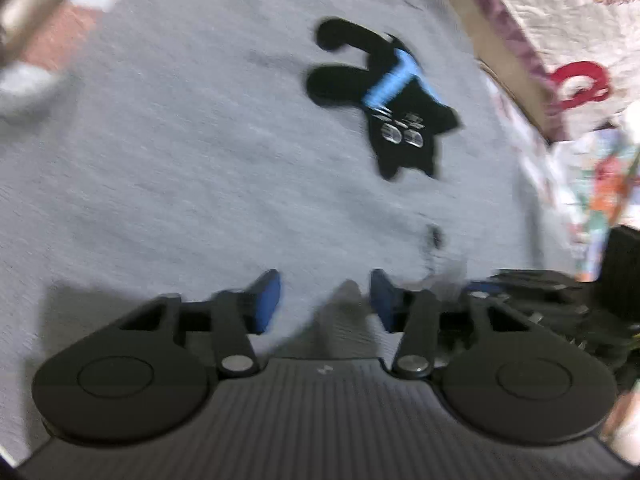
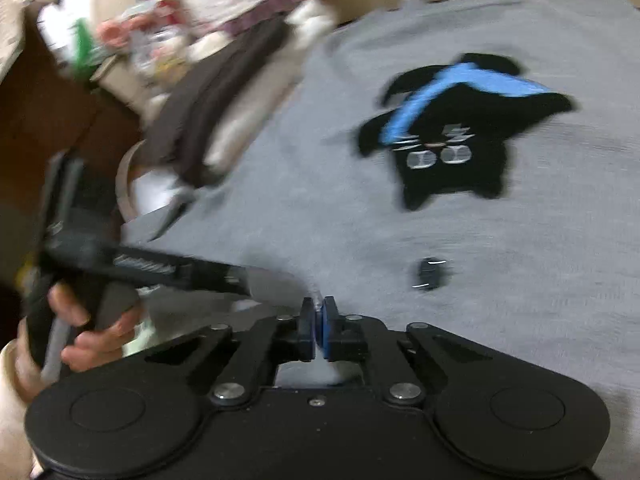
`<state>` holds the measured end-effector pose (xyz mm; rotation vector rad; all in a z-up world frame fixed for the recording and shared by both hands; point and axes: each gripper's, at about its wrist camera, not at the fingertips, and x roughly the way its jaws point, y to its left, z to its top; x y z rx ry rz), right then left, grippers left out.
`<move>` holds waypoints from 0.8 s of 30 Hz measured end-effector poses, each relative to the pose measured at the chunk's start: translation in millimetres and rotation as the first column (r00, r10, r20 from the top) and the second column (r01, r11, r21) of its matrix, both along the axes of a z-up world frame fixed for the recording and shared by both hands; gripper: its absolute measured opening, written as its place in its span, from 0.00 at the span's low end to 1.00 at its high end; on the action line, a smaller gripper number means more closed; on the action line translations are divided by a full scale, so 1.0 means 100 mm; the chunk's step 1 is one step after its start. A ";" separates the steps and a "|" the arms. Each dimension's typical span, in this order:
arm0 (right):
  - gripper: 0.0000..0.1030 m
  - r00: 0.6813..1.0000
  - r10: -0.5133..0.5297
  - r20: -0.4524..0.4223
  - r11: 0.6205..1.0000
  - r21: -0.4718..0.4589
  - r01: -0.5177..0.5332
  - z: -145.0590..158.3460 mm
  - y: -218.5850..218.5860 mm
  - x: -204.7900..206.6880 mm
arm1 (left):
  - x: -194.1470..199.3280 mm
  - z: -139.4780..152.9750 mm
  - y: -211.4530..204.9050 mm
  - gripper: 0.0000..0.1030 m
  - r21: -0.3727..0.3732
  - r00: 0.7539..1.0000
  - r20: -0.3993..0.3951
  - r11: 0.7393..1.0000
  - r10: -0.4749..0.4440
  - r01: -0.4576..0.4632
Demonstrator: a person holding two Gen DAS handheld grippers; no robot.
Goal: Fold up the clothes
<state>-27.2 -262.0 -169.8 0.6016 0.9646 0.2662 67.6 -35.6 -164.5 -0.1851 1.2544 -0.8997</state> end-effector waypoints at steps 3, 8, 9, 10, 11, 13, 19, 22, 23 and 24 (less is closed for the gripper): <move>0.05 0.997 -0.051 -0.058 0.999 -0.004 0.051 -0.08 -0.12 0.01 | -0.06 0.10 0.00 0.47 0.002 0.998 0.063 1.000 -0.028 0.028; 0.04 0.997 -0.048 -0.063 0.988 -0.147 0.038 -0.05 -0.04 -0.05 | -0.24 0.24 -0.08 0.50 0.001 0.980 0.151 0.991 -0.131 0.132; 0.04 0.998 -0.047 -0.038 0.981 -0.192 0.039 0.01 -0.04 -0.08 | -0.28 0.23 -0.13 0.50 0.019 0.974 0.158 0.987 -0.162 0.161; 0.04 0.999 -0.045 -0.014 0.971 -0.235 0.040 0.08 -0.03 -0.11 | -0.31 0.20 -0.16 0.50 0.060 0.971 0.163 0.985 -0.172 0.165; 0.05 0.999 -0.042 0.013 0.959 -0.281 0.044 0.15 -0.03 -0.16 | -0.33 0.16 -0.20 0.50 0.104 0.969 0.168 0.981 -0.180 0.164; 0.07 0.997 -0.026 0.070 0.929 -0.367 0.050 0.33 -0.06 -0.31 | -0.32 0.05 -0.22 0.50 0.178 0.969 0.159 0.971 -0.191 0.162; 0.57 0.980 0.075 0.185 0.888 -0.460 0.019 0.77 -0.22 -1.06 | -0.23 -0.07 -0.11 0.51 0.268 0.977 0.162 0.959 -0.139 0.092; 0.57 0.981 0.083 0.176 0.898 -0.441 0.004 0.76 -0.36 -1.41 | -0.23 -0.05 -0.12 0.51 0.236 0.975 0.178 0.968 -0.130 0.086; 0.57 0.981 0.092 0.174 0.892 -0.452 -0.003 0.75 -0.38 -1.53 | -0.24 -0.03 -0.14 0.51 0.215 0.972 0.196 0.972 -0.133 0.090; 0.57 0.979 0.107 0.175 0.887 -0.462 -0.015 0.73 -0.36 -1.62 | -0.25 0.00 -0.16 0.51 0.198 0.966 0.220 0.976 -0.139 0.096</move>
